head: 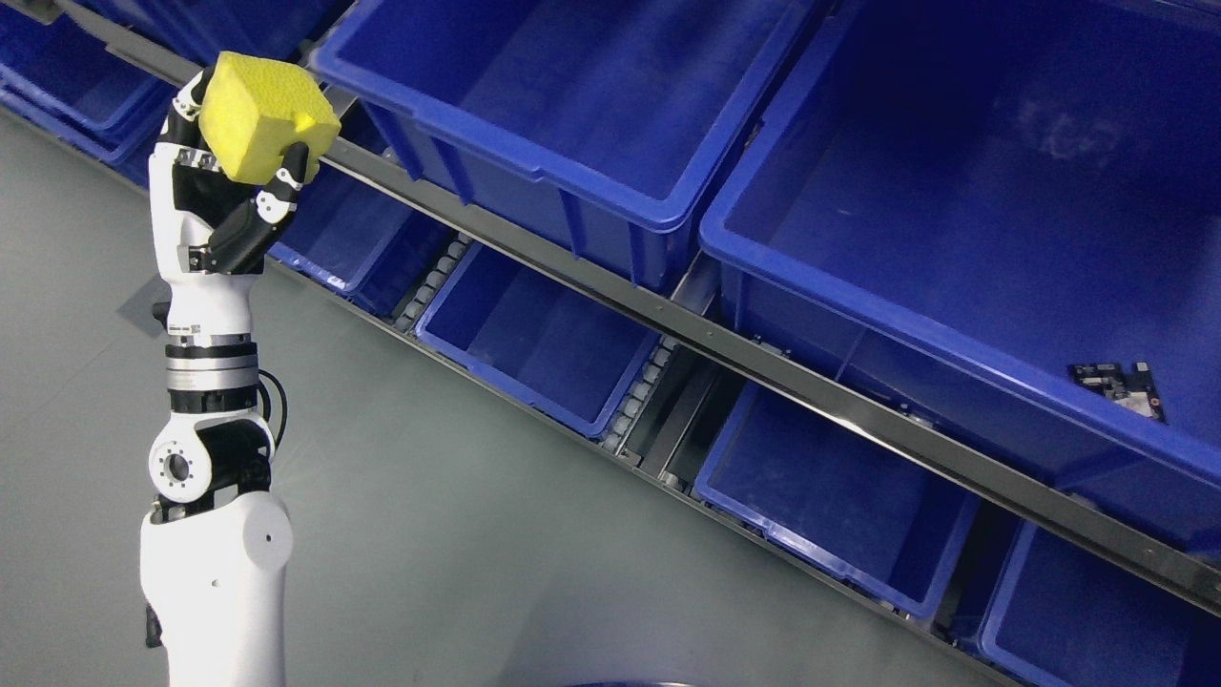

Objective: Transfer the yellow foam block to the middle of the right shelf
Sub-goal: 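Hold the cube raised in the left hand while turning toward the blue bins, then extend the left hand over the middle blue bin and release the cube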

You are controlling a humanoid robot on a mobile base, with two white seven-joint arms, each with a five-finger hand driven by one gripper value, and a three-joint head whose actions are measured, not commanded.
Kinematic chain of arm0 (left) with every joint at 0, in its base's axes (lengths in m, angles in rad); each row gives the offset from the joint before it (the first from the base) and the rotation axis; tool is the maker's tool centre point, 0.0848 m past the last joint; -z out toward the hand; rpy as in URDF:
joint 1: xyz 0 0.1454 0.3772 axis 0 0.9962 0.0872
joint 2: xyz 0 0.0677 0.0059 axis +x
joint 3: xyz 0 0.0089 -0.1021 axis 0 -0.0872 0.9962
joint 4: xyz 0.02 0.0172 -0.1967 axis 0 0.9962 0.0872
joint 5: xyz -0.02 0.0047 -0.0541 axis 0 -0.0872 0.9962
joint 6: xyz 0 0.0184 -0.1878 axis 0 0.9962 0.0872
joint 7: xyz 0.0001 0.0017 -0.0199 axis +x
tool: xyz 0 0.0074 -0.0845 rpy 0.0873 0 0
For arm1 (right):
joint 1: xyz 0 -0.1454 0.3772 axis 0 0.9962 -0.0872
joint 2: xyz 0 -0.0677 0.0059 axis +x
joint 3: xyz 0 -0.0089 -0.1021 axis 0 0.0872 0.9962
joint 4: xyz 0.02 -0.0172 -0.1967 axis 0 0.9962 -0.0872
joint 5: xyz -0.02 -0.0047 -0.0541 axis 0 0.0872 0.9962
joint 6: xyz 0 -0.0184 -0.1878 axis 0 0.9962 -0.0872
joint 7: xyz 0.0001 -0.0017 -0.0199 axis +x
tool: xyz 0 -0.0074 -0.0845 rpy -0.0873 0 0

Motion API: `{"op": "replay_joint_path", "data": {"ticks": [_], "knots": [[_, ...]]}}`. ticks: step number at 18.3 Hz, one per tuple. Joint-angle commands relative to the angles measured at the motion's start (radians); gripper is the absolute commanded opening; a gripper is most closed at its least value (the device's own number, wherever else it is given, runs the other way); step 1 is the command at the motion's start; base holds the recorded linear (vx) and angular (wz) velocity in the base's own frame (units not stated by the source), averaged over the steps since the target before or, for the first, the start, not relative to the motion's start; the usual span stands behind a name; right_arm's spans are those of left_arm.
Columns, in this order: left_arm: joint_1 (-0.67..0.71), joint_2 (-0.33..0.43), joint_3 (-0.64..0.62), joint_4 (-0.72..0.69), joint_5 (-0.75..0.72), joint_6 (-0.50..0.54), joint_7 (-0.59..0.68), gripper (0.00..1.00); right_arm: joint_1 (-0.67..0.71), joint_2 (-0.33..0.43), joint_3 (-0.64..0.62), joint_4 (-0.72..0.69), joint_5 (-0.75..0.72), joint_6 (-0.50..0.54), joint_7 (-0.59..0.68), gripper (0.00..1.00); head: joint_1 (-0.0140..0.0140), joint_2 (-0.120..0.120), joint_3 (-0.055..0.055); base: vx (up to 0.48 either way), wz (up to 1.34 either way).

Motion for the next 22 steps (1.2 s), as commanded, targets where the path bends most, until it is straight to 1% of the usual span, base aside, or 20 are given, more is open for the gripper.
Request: {"op": "replay_joint_path", "data": {"ticks": [1, 3, 5, 8, 9, 12, 13, 14, 15, 17, 19, 20, 22], "knots": [[0.011, 0.017, -0.112, -0.112, -0.001, 0.0, -0.002, 0.33, 0.025, -0.017, -0.012, -0.017, 0.003, -0.001, 0.001, 1.0, 0.0, 0.0, 0.0, 0.192, -0.36], [0.007, 0.021, -0.14, -0.149, -0.001, 0.0, -0.002, 0.33, 0.025, -0.017, -0.012, -0.017, 0.003, -0.001, 0.001, 1.0, 0.0, 0.0, 0.0, 0.176, -0.31], [-0.016, 0.058, -0.149, -0.182, -0.001, 0.0, -0.002, 0.32, 0.023, -0.017, -0.012, -0.017, 0.003, -0.001, 0.001, 1.0, 0.0, 0.0, 0.0, 0.147, -0.23], [-0.126, 0.118, -0.155, -0.18, -0.001, 0.012, -0.01, 0.3, 0.023, -0.017, -0.012, -0.017, 0.003, -0.001, 0.001, 1.0, 0.0, 0.0, 0.0, 0.121, -0.19], [-0.165, 0.123, -0.157, -0.18, -0.001, 0.05, -0.01, 0.29, 0.025, -0.017, -0.012, -0.017, 0.003, -0.001, 0.001, 1.0, 0.0, 0.0, 0.0, 0.097, -0.16], [-0.298, 0.199, -0.184, -0.174, -0.012, 0.282, -0.036, 0.28, 0.023, -0.017, -0.012, -0.017, 0.003, -0.001, 0.001, 1.0, 0.0, 0.0, 0.0, 0.079, -0.08], [-0.338, 0.228, -0.204, -0.162, -0.033, 0.339, -0.059, 0.28, 0.023, -0.017, -0.012, -0.017, 0.003, -0.001, 0.001, 1.0, 0.0, 0.0, 0.0, 0.077, -0.04], [-0.379, 0.262, -0.239, -0.134, -0.093, 0.391, -0.1, 0.29, 0.023, -0.017, -0.012, -0.017, 0.003, -0.001, 0.001, 1.0, 0.0, 0.0, 0.0, 0.056, -0.05], [-0.413, 0.282, -0.282, -0.092, -0.177, 0.42, -0.165, 0.3, 0.025, -0.017, -0.012, -0.017, 0.003, -0.001, 0.001, 1.0, 0.0, 0.0, 0.0, 0.056, -0.05], [-0.439, 0.279, -0.344, -0.003, -0.333, 0.427, -0.319, 0.3, 0.025, -0.017, -0.012, -0.017, 0.003, -0.001, 0.001, 1.0, 0.0, 0.0, 0.0, 0.046, -0.02], [-0.441, 0.267, -0.368, 0.051, -0.461, 0.427, -0.43, 0.31, 0.023, -0.017, -0.012, -0.017, 0.003, -0.001, 0.001, 1.0, 0.0, 0.0, 0.0, 0.051, 0.0], [-0.441, 0.267, -0.378, 0.058, -0.493, 0.427, -0.453, 0.31, 0.023, -0.017, -0.012, -0.017, 0.003, -0.001, 0.001, 1.0, 0.0, 0.0, 0.0, 0.039, -0.01], [-0.443, 0.268, -0.382, 0.056, -0.504, 0.427, -0.464, 0.33, 0.023, -0.017, -0.012, -0.017, 0.003, -0.001, 0.001, 1.0, 0.0, 0.0, 0.0, 0.03, -0.02]]}}
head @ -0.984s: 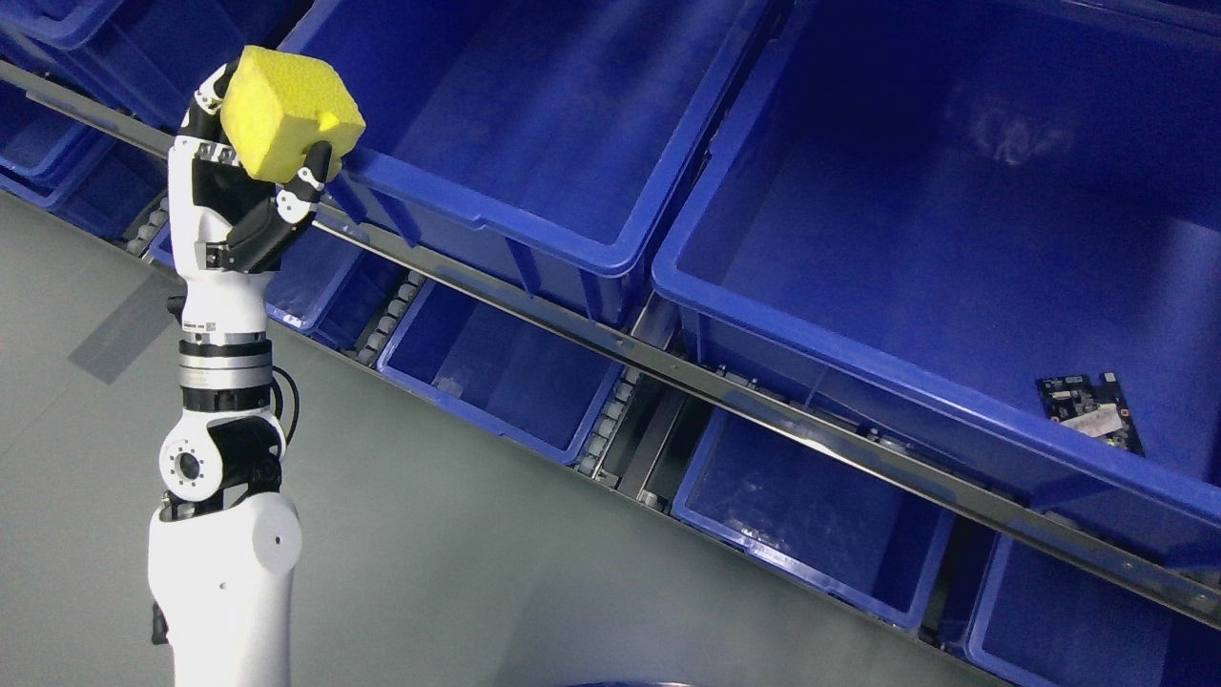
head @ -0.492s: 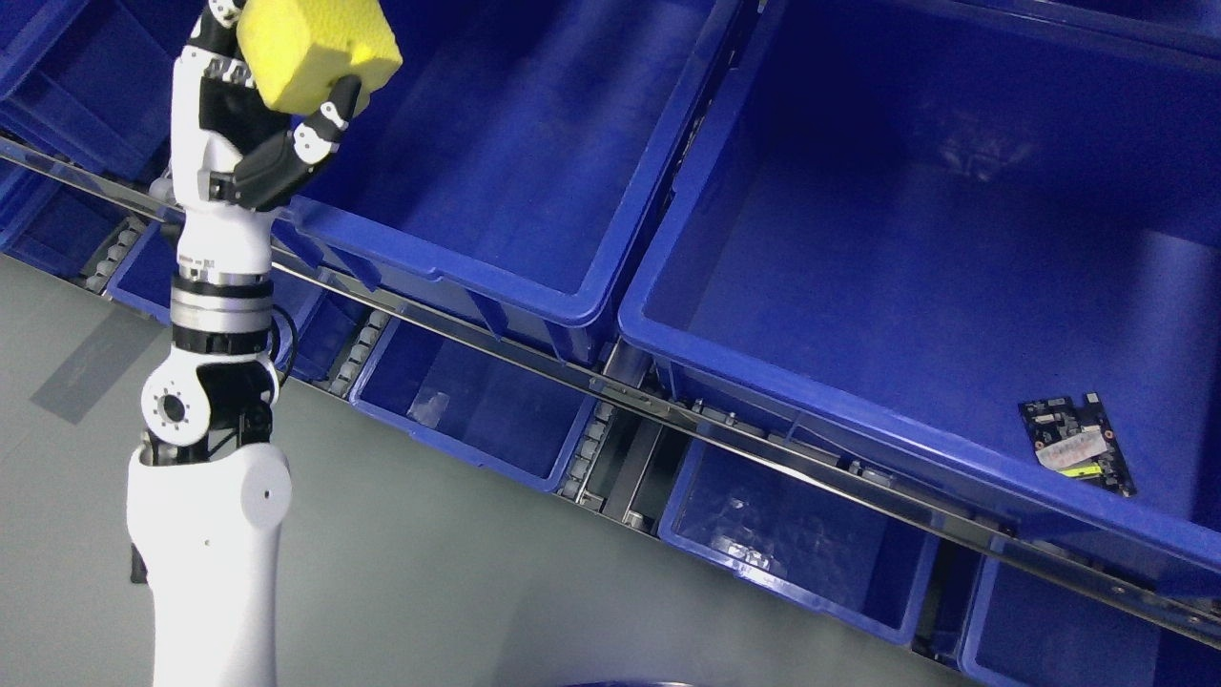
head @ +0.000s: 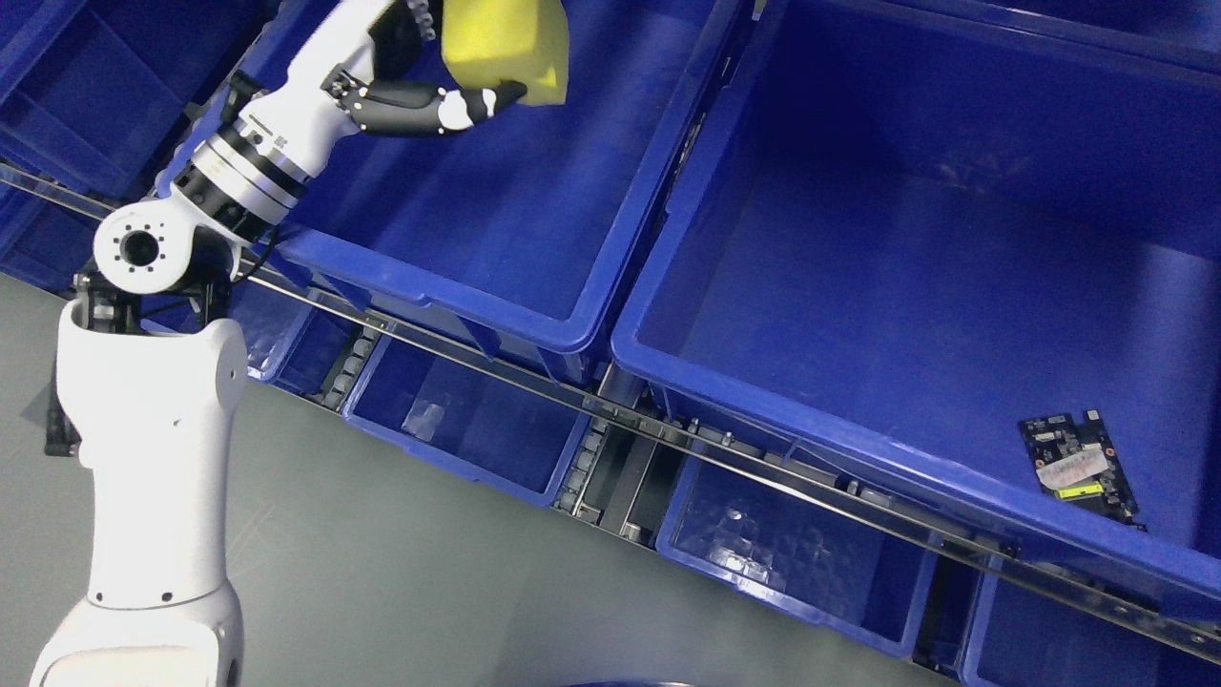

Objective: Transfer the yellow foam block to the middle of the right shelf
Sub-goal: 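Extend the left hand over the middle blue bin and release the cube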

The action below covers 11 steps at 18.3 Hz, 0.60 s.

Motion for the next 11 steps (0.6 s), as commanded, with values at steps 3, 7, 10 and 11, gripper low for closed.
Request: {"op": "replay_joint_path", "data": {"ticks": [3, 7, 10, 11], "knots": [[-0.06, 0.078, -0.132, 0.105, -0.174, 0.007, -0.055, 0.48, 0.023, -0.017, -0.012, -0.017, 0.003, -0.001, 0.001, 1.0, 0.0, 0.0, 0.0, 0.005, -0.01], [-0.08, 0.072, -0.153, 0.094, -0.192, 0.007, -0.054, 1.0, 0.023, -0.017, -0.012, -0.017, 0.003, -0.001, 0.001, 1.0, 0.0, 0.0, 0.0, -0.001, 0.0], [-0.08, 0.012, -0.114, 0.088, -0.192, 0.012, -0.054, 1.0, 0.023, -0.017, -0.012, -0.017, 0.003, -0.001, 0.001, 1.0, 0.0, 0.0, 0.0, 0.0, 0.0], [-0.08, -0.049, -0.071, 0.085, -0.19, 0.036, -0.049, 1.0, 0.024, -0.017, -0.012, -0.017, 0.003, -0.001, 0.001, 1.0, 0.0, 0.0, 0.0, 0.0, 0.0]]}}
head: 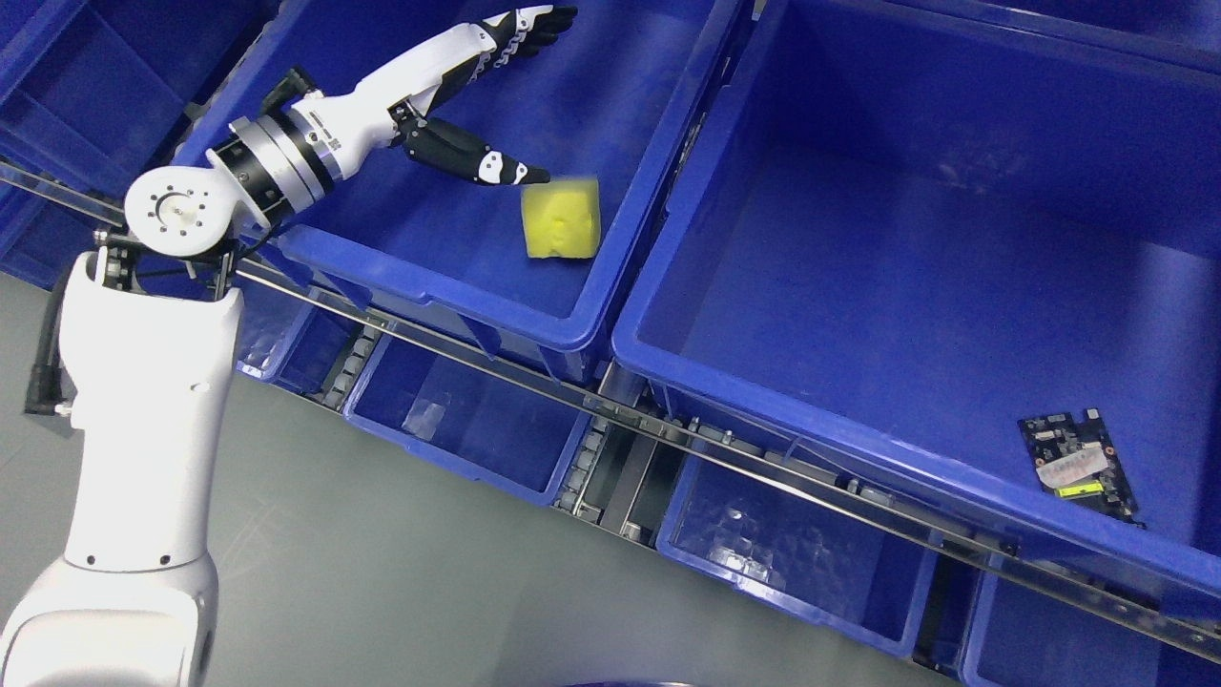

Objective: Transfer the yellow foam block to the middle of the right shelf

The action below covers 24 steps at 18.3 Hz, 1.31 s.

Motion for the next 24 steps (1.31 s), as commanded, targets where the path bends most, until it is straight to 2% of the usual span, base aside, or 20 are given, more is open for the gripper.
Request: {"op": "replay_joint_path", "data": {"ticks": [1, 2, 3, 4, 7, 8, 10, 15, 17, 24], "knots": [[-0.016, -0.157, 0.058, 0.02, -0.027, 0.066, 0.015, 1.0, 0.024, -0.017, -0.012, -0.017, 0.003, -0.001, 0.001, 1.0, 0.0, 0.0, 0.0, 0.0, 0.0], [-0.029, -0.211, 0.148, 0.019, -0.027, 0.146, 0.037, 1.0, 0.024, -0.017, -0.012, -0.017, 0.003, -0.001, 0.001, 1.0, 0.0, 0.0, 0.0, 0.0, 0.0], [-0.041, -0.211, 0.195, 0.017, -0.01, 0.188, 0.084, 1.0, 0.023, -0.017, -0.012, -0.017, 0.003, -0.001, 0.001, 1.0, 0.0, 0.0, 0.0, 0.0, 0.0], [-0.047, -0.211, 0.194, 0.019, 0.049, 0.193, 0.194, 1.0, 0.024, -0.017, -0.012, -0.017, 0.003, -0.001, 0.001, 1.0, 0.0, 0.0, 0.0, 0.0, 0.0], [-0.05, -0.211, 0.203, 0.02, 0.355, 0.205, 0.591, 1.0, 0.024, -0.017, -0.012, -0.017, 0.003, -0.001, 0.001, 1.0, 0.0, 0.0, 0.0, 0.0, 0.0], [-0.049, -0.211, 0.204, 0.019, 0.411, 0.2, 0.68, 1.0, 0.023, -0.017, -0.012, -0.017, 0.003, -0.001, 0.001, 1.0, 0.0, 0.0, 0.0, 0.0, 0.0], [-0.046, -0.211, 0.207, 0.014, 0.422, 0.193, 0.806, 1.0, 0.024, -0.017, -0.012, -0.017, 0.003, -0.001, 0.001, 1.0, 0.0, 0.0, 0.0, 0.0, 0.0], [-0.001, -0.211, 0.189, -0.017, 0.467, 0.203, 0.81, 1.0, 0.023, -0.017, -0.012, -0.017, 0.003, -0.001, 0.001, 1.0, 0.0, 0.0, 0.0, 0.0, 0.0], [0.02, -0.211, 0.187, -0.02, 0.471, 0.203, 0.757, 1.0, 0.024, -0.017, -0.012, -0.017, 0.003, -0.001, 0.001, 1.0, 0.0, 0.0, 0.0, 0.0, 0.0], [0.022, -0.211, 0.186, -0.02, 0.471, 0.203, 0.744, 1.0, 0.024, -0.017, -0.012, -0.017, 0.003, -0.001, 0.001, 1.0, 0.0, 0.0, 0.0, 0.0, 0.0]]}}
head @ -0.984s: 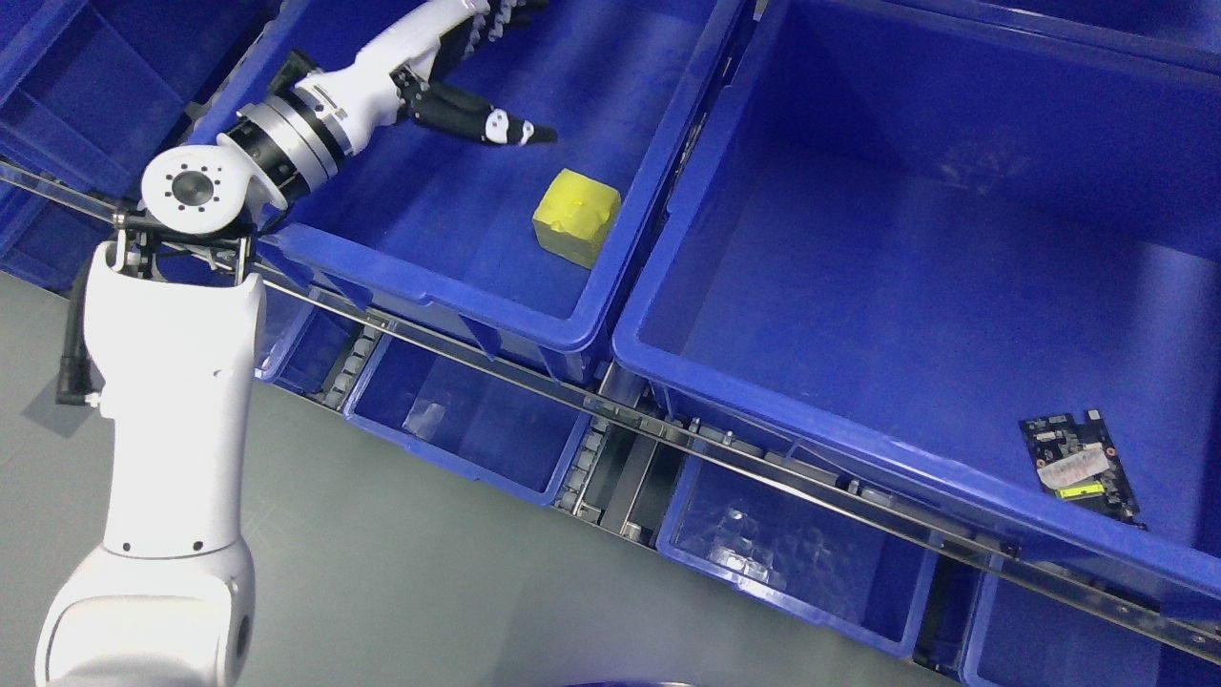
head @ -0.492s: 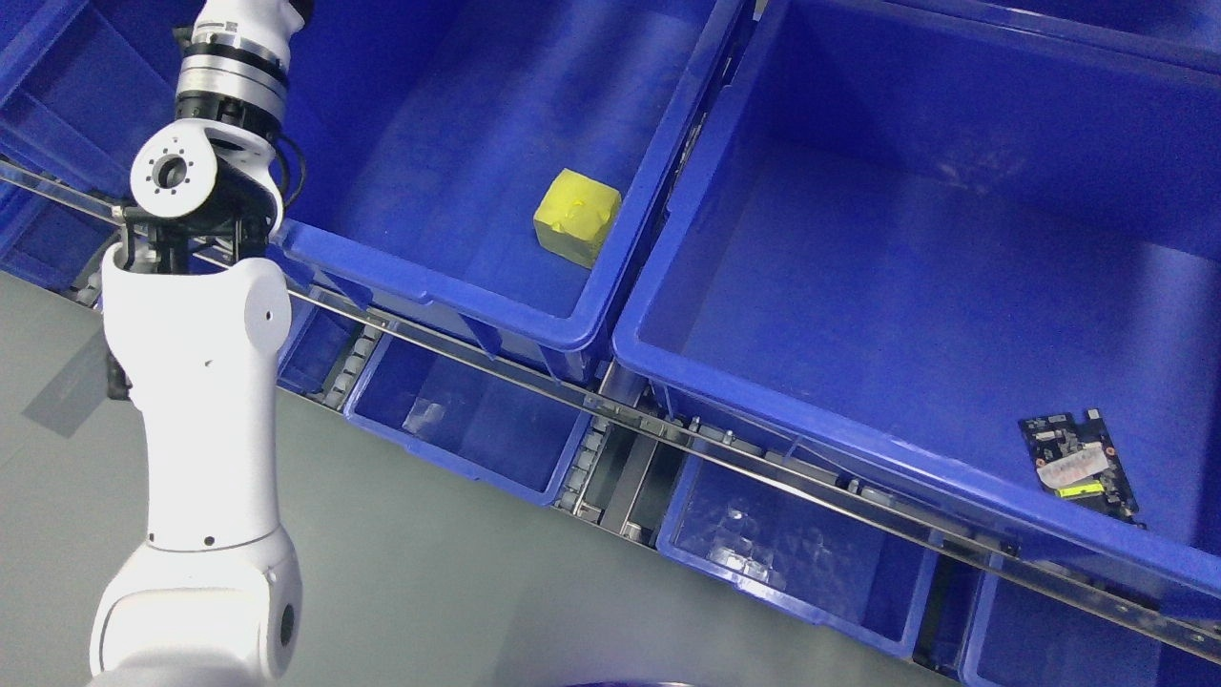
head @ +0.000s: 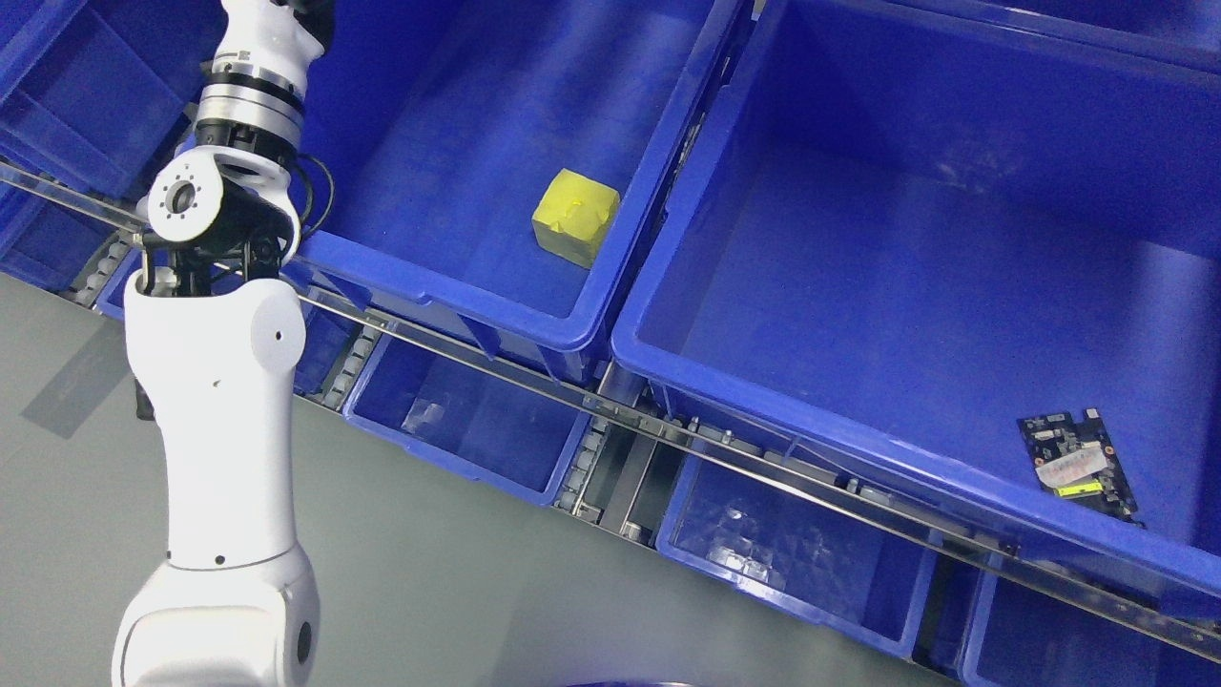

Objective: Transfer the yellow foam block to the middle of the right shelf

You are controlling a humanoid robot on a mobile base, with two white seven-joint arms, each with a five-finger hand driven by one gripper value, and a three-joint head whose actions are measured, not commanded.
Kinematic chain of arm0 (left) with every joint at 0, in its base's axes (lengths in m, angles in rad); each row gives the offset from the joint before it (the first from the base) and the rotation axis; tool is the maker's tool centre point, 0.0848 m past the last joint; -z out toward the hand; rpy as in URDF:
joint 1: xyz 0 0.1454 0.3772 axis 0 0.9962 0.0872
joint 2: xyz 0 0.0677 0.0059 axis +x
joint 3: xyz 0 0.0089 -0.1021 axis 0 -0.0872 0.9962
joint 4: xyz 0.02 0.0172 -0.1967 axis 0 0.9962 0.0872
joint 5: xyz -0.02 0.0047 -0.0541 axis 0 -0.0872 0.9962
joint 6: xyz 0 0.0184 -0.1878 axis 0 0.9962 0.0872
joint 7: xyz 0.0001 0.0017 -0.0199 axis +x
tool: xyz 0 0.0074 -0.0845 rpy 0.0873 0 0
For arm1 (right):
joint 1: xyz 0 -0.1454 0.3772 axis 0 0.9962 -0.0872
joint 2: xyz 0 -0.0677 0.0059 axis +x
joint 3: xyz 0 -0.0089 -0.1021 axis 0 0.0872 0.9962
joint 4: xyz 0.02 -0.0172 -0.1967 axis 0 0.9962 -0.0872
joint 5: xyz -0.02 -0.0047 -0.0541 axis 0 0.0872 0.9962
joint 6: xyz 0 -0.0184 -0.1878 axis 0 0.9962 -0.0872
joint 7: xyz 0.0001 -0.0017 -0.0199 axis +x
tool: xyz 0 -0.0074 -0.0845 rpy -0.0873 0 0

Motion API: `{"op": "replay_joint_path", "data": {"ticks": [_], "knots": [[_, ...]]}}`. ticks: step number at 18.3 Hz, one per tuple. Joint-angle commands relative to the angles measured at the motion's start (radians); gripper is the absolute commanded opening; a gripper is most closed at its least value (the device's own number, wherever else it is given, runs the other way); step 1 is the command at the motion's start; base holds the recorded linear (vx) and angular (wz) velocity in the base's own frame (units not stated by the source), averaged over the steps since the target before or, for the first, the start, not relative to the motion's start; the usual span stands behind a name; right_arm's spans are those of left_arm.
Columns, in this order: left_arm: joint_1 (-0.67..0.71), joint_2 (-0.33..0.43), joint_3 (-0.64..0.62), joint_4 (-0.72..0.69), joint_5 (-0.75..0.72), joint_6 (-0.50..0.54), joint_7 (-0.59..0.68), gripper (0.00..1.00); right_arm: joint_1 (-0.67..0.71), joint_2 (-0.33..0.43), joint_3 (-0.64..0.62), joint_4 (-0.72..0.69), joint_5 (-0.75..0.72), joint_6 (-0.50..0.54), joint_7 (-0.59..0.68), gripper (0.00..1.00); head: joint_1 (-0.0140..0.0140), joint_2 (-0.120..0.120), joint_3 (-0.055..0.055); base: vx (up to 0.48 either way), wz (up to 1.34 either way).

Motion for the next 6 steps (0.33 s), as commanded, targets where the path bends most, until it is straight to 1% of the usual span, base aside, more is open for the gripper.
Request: {"op": "replay_joint_path", "data": {"ticks": [1, 6], "knots": [[0.007, -0.003, 0.012, -0.011, 0.014, 0.0, -0.003, 1.0, 0.025, -0.017, -0.012, -0.017, 0.003, -0.001, 0.001, 1.0, 0.0, 0.0, 0.0, 0.0, 0.0], [0.007, -0.003, 0.012, -0.011, 0.014, 0.0, -0.003, 1.0, 0.023, -0.017, -0.012, -0.017, 0.003, -0.001, 0.001, 1.0, 0.0, 0.0, 0.0, 0.0, 0.0]]}}
